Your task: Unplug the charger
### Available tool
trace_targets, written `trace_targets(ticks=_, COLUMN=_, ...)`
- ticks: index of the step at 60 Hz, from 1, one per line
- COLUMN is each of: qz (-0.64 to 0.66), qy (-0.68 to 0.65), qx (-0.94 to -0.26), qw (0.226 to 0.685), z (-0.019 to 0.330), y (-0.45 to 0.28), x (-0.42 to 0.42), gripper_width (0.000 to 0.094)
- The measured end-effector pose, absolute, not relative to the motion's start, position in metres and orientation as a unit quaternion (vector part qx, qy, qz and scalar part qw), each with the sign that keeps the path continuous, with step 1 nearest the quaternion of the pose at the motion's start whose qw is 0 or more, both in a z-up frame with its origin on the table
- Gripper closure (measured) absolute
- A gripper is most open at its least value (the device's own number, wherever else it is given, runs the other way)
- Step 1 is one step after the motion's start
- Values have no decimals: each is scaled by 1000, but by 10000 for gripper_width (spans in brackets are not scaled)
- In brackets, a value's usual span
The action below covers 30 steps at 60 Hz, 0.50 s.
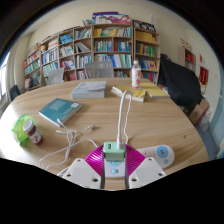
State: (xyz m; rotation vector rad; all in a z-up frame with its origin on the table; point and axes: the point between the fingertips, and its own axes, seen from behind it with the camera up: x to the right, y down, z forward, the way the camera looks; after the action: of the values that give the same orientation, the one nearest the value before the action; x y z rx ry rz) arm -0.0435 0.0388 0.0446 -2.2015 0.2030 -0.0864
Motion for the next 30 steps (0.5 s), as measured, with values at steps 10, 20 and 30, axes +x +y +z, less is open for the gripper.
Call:
trace_targets(ticks=10, qz=-105, qy=66, qx=-825, qw=552, z=192, y=47, x=-19, gripper_width=671)
trace_targets(ticks=20, qz=-161, qy=43, qx=-836, qw=523, z=221, y=23, x=56, gripper_width=657)
trace_targets(ticks=30, qz=-162, qy=85, qx=-910, qw=372, z=109, y=-28, x=147, gripper_width=642)
